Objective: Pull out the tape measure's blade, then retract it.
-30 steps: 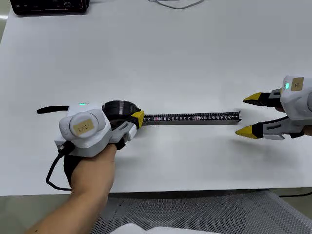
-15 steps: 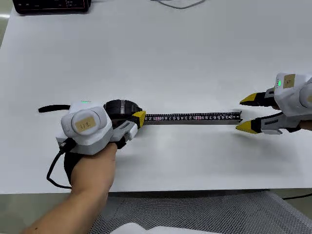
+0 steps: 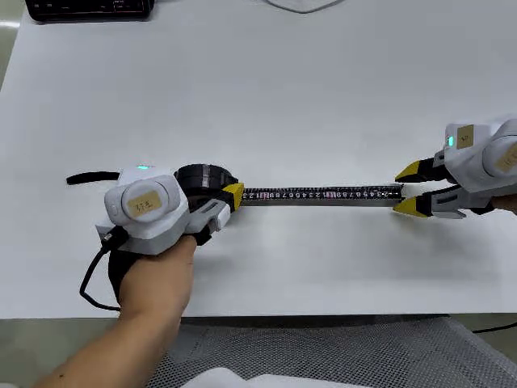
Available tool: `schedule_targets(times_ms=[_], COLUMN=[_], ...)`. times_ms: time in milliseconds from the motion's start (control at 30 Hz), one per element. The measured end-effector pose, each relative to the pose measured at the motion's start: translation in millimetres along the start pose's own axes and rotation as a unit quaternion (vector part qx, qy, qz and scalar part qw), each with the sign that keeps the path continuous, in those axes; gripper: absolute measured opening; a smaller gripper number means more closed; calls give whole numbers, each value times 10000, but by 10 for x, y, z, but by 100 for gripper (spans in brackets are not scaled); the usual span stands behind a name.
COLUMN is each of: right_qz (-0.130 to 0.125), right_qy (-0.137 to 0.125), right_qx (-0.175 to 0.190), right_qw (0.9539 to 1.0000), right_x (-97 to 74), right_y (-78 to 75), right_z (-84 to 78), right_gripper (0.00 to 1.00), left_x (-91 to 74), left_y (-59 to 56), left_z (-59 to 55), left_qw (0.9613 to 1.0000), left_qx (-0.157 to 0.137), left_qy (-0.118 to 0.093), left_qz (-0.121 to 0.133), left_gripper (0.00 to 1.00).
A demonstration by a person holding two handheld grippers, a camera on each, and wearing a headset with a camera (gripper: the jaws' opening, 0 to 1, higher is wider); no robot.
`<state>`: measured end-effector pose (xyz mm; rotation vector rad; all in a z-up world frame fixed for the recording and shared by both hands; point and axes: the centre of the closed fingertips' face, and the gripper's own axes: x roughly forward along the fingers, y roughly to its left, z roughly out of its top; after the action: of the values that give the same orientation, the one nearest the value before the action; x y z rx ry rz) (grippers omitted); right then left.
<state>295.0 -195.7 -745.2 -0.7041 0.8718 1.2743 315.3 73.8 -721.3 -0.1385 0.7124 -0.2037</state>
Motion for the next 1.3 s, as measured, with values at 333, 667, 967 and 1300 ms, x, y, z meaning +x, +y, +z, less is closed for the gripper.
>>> schedule_targets(times_ms=[333, 667, 967, 1300], right_qz=[96, 92, 65, 60], right_qy=[131, 205, 273, 278], right_qx=[-77, -125, -156, -148], right_qw=[9998, 9997, 9995, 9995], right_x=[42, 44, 41, 33], right_y=[4, -14, -27, -24], right_z=[-46, -57, -59, -58], right_gripper=[15, 12, 11, 11], left_x=[6, 13, 14, 11], left_y=[4, 10, 12, 6], left_z=[-5, -12, -18, -24], left_qw=[10000, 10000, 9999, 9997], left_qx=[17, 40, 75, 97], left_qy=[14, 57, 136, 239], left_qz=[0, 2, 20, 18], left_gripper=[59, 59, 58, 57])
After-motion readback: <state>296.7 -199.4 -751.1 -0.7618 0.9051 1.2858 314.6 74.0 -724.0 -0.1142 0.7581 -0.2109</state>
